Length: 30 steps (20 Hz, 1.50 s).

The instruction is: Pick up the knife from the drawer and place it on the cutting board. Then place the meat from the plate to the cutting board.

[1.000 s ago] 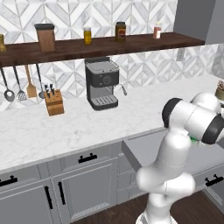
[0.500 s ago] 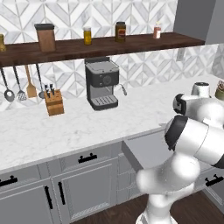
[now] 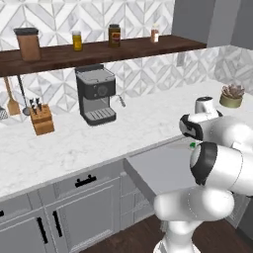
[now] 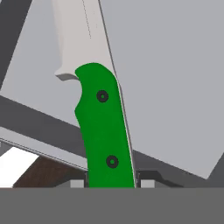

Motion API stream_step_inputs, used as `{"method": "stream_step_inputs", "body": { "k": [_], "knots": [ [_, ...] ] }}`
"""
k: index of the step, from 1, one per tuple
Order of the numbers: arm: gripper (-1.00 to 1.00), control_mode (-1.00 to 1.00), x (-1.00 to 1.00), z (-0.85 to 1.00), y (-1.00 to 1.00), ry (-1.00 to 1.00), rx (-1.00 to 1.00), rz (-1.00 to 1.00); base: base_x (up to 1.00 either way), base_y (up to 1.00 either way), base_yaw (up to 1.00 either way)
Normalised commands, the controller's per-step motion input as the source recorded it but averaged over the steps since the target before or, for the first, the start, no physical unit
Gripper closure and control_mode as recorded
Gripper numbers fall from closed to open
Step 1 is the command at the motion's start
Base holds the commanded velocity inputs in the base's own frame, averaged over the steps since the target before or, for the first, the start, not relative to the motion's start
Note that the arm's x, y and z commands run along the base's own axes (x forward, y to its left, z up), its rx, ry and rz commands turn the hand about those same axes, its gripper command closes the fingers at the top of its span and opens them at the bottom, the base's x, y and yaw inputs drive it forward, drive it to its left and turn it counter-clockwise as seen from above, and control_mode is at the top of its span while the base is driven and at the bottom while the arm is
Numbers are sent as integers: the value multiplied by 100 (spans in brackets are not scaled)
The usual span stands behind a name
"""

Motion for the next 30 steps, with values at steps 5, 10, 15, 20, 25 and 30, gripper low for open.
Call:
{"method": "stream_step_inputs", "body": {
  "k": [5, 10, 15, 20, 25, 30],
  "knots": [
    [100, 100, 0, 0, 0, 0, 0, 0, -29, -42, -62],
    [100, 100, 0, 0, 0, 0, 0, 0, -9, -49, -62],
    [100, 100, 0, 0, 0, 0, 0, 0, 17, -50, -57],
    [100, 100, 0, 0, 0, 0, 0, 0, 67, -45, -51],
    [100, 100, 0, 0, 0, 0, 0, 0, 85, 0, -38],
    [100, 100, 0, 0, 0, 0, 0, 0, 58, 9, -23]
  ]
}}
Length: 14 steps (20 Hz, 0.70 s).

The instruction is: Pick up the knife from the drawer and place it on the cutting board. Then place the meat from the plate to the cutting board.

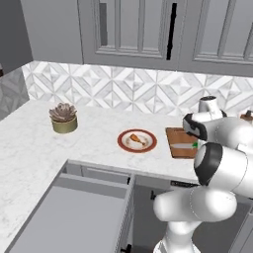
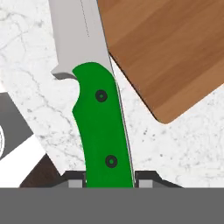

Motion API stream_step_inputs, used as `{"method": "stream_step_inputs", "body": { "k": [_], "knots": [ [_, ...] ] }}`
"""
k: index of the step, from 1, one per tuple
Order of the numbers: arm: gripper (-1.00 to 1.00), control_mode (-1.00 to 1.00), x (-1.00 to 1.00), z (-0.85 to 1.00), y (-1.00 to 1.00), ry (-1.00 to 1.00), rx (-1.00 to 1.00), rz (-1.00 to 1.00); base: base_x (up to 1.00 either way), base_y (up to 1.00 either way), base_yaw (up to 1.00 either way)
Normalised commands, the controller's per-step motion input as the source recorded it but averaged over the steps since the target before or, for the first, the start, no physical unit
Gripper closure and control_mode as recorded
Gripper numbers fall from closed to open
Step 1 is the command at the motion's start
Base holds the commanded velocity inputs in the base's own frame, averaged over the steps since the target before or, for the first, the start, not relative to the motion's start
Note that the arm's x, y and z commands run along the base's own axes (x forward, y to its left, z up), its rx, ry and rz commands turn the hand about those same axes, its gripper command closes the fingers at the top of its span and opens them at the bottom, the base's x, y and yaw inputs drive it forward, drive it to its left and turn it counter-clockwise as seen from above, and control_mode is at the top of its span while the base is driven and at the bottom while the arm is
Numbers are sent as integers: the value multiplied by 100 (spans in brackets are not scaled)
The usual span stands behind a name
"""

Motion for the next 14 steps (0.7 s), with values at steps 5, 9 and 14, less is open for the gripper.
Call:
{"method": "stream_step_inputs", "body": {
  "k": [5, 9, 14],
  "knots": [
    [100, -100, 35, -4, 0, 0, 1, -2, 28, 1, -9],
    [100, -100, 100, -14, -29, 0, 10, 0, 0, 0, 0],
    [100, -100, 100, -25, -21, 0, 9, 1, 0, 0, 0]
  ]
}}
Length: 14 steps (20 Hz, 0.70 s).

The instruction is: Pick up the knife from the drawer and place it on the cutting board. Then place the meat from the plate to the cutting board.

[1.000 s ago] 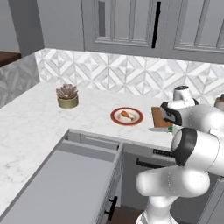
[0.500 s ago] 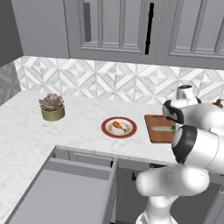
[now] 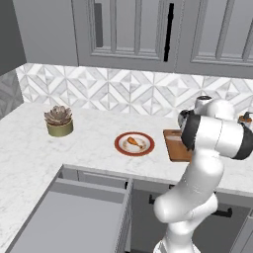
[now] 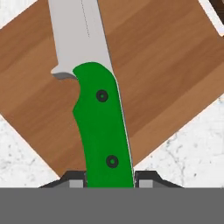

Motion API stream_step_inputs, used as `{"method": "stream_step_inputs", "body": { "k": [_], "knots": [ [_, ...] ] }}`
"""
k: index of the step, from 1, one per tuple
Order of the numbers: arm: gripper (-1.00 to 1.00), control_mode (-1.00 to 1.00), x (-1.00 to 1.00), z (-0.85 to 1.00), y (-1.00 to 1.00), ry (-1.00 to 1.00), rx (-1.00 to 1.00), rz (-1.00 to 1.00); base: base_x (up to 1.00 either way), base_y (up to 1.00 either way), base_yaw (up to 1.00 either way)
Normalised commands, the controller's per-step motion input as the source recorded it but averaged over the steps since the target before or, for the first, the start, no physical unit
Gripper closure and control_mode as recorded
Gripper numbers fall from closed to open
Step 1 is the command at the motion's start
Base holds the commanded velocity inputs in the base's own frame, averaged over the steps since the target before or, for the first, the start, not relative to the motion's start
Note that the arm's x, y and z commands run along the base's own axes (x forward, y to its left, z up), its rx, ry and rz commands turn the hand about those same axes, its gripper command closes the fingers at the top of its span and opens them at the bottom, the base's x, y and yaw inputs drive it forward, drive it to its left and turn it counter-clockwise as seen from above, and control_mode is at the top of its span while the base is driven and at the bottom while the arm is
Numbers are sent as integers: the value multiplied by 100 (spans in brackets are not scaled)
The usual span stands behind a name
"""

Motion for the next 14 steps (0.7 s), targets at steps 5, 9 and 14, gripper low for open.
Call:
{"method": "stream_step_inputs", "body": {
  "k": [5, 9, 14],
  "knots": [
    [100, -100, 90, -56, -14, -2, 4, 2, 0, 0, 0],
    [100, -100, 63, -58, -6, -6, 0, 0, 0, 0, 0],
    [100, -100, 10, -27, 8, -1, 0, 0, 0, 0, 0]
  ]
}}
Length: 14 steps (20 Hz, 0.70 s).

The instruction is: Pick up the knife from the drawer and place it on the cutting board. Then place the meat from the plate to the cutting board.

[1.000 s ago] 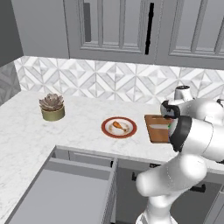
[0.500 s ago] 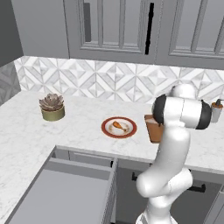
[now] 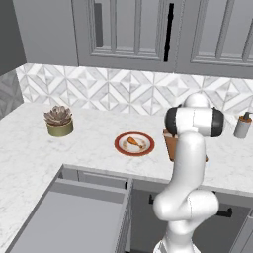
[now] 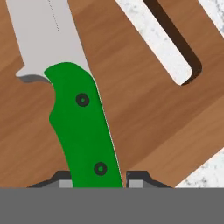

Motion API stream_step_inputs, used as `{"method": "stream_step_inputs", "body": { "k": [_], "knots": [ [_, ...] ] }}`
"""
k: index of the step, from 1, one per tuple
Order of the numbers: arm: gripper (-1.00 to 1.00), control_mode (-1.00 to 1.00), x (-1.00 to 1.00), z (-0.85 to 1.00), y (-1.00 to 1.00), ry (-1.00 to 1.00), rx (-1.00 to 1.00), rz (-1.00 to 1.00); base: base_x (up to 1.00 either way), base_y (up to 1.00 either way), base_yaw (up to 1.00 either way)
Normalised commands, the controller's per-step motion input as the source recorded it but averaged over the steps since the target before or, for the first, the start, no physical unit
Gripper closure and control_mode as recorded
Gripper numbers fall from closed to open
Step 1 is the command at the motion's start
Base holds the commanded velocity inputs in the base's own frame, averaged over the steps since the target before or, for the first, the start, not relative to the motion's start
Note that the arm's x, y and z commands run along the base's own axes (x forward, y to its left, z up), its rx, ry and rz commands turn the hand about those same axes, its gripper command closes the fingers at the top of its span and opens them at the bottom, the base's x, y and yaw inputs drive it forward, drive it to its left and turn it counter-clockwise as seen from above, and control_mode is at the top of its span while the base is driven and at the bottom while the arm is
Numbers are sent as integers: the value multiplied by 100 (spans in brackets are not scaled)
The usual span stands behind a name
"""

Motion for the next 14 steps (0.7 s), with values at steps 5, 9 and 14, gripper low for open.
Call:
{"method": "stream_step_inputs", "body": {
  "k": [5, 9, 14],
  "knots": [
    [-100, -100, -63, -19, 34, -6, 0, 0, 0, 0, 0],
    [-100, -100, -25, 0, 31, -9, 0, 0, 0, 0, 0],
    [-100, -100, -2, 37, 1, -24, -3, 0, 0, 0, 0]
  ]
}}
